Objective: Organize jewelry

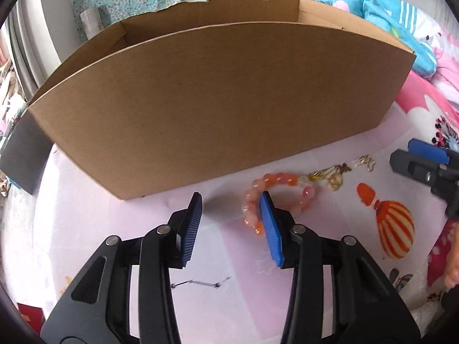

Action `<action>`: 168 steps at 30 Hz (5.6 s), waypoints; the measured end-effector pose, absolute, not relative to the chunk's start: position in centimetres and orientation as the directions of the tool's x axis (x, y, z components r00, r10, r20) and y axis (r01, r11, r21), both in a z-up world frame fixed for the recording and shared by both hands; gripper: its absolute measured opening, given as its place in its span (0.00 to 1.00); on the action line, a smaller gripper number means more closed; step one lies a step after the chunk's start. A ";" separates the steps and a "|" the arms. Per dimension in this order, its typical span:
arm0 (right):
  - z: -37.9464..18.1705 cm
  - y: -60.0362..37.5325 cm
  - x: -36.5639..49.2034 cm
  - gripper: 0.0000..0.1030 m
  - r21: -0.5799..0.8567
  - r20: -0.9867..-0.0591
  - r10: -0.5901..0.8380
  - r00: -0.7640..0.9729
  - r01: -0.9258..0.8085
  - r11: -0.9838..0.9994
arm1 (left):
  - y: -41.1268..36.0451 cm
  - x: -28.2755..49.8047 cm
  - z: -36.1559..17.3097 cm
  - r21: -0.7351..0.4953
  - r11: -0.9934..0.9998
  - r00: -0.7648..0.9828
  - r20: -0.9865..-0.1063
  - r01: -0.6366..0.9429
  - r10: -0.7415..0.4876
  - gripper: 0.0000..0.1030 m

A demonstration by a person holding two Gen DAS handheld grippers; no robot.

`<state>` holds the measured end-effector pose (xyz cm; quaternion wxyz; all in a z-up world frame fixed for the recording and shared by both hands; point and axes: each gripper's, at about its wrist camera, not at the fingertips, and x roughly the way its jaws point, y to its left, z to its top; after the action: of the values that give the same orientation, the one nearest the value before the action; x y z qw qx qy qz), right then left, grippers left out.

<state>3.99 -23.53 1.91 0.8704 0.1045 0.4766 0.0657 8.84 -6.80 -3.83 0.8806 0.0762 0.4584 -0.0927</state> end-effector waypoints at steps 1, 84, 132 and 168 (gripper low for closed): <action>1.9 -23.6 4.1 0.75 0.248 -0.816 0.216 0.537 -0.013 0.969 | -6.3 8.7 -3.8 0.051 0.972 0.559 -0.824 0.231 -0.090 0.40; 2.1 -17.5 4.6 0.12 0.231 -0.872 0.360 0.331 -0.370 0.900 | -8.3 3.5 -4.4 0.000 0.920 0.575 -0.781 0.393 -0.245 0.92; 0.1 -25.4 2.3 0.13 0.433 -0.784 0.430 0.448 -0.101 0.896 | -11.5 1.2 -1.9 0.020 0.805 0.549 -0.742 0.593 -0.386 0.65; 0.7 -20.1 2.0 0.30 0.218 -0.823 0.337 0.457 -0.295 0.930 | -9.3 3.1 -3.3 -0.007 0.849 0.508 -0.799 0.529 -0.323 0.09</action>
<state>2.03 -20.09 0.74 0.8533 0.0218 0.4869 0.1852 3.10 -9.28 -3.34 0.8599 0.1196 0.4299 -0.2478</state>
